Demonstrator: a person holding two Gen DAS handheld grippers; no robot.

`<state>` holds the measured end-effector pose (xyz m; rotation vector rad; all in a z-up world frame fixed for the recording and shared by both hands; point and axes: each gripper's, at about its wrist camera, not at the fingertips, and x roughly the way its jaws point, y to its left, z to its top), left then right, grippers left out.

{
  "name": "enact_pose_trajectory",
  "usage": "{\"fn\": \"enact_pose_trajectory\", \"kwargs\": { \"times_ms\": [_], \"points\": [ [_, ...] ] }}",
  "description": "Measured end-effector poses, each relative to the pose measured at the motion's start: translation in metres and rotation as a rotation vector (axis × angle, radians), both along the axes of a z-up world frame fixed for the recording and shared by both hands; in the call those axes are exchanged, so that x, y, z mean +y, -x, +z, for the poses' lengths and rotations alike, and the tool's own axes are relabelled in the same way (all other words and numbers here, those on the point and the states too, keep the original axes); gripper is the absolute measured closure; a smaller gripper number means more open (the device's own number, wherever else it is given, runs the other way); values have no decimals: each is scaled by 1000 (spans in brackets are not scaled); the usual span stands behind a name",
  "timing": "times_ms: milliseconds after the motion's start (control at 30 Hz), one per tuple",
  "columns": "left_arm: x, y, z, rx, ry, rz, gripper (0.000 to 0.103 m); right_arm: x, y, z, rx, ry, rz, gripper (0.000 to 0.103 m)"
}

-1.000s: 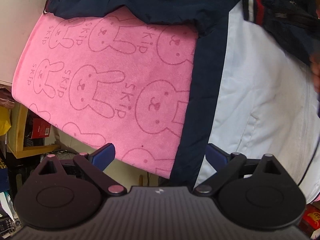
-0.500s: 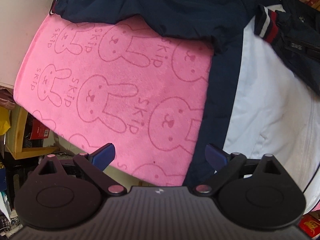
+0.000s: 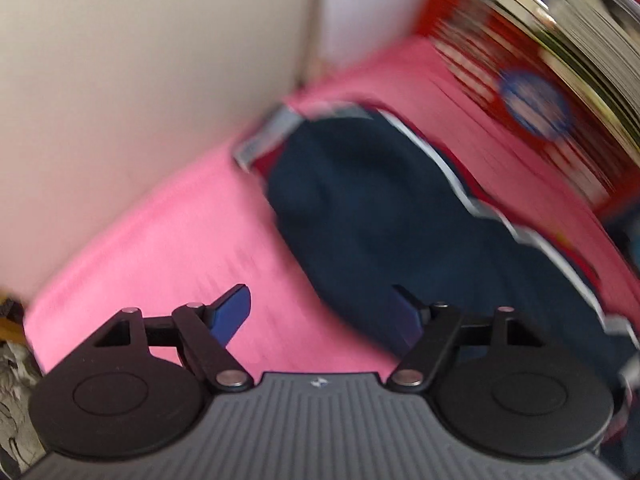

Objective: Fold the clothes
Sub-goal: 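Open the right gripper to lay the sleeve on the jacket, then grasp the other striped cuff with the left gripper and fold it across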

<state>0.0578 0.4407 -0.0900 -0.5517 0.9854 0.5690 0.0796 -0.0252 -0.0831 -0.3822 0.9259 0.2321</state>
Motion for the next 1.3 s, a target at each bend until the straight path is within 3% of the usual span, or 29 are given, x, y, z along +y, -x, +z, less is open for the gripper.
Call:
{"fn": "enact_pose_trajectory", "kwargs": {
  "times_ms": [233, 267, 333, 400, 533, 633, 833, 933, 967, 1000, 1100, 1167, 1233, 1300],
  "points": [
    [37, -30, -33, -48, 28, 55, 30, 16, 22, 3, 36, 39, 2, 27],
    [37, -30, -34, -62, 17, 62, 33, 19, 24, 4, 40, 43, 4, 27],
    [36, -30, -34, -95, 0, 70, 71, 22, 29, 4, 45, 52, 8, 27],
    [35, -29, -32, -122, 9, 89, 84, 23, 32, 5, 46, 54, 10, 27],
    [24, -24, -15, -179, -41, 87, 90, 20, 36, 6, 48, 54, -1, 27],
    [-7, -18, 22, -286, -114, -3, 90, 14, 36, 9, 38, 46, -19, 27],
    [-138, -16, 98, -488, -85, -412, 89, -16, 29, 21, -6, 16, -80, 27],
    [-228, -15, 107, -483, -40, -696, 83, -42, 25, 27, -28, -2, -142, 26],
    [-256, -13, 102, -459, -30, -778, 74, -53, 24, 28, -29, -13, -168, 26],
    [-276, -12, 96, -422, -4, -834, 73, -64, 24, 28, -27, -26, -195, 24],
    [-324, -5, 76, -305, 81, -957, 73, -98, 24, 26, -8, -91, -283, 23],
    [-333, 10, 72, -282, 95, -983, 62, -113, 23, 23, 16, -176, -319, 22],
    [-334, 24, 70, -262, 81, -988, 36, -122, 22, 19, 44, -266, -332, 21],
    [-334, 33, 67, -230, 42, -993, 32, -120, 22, 13, 73, -339, -316, 20]
  ]
}}
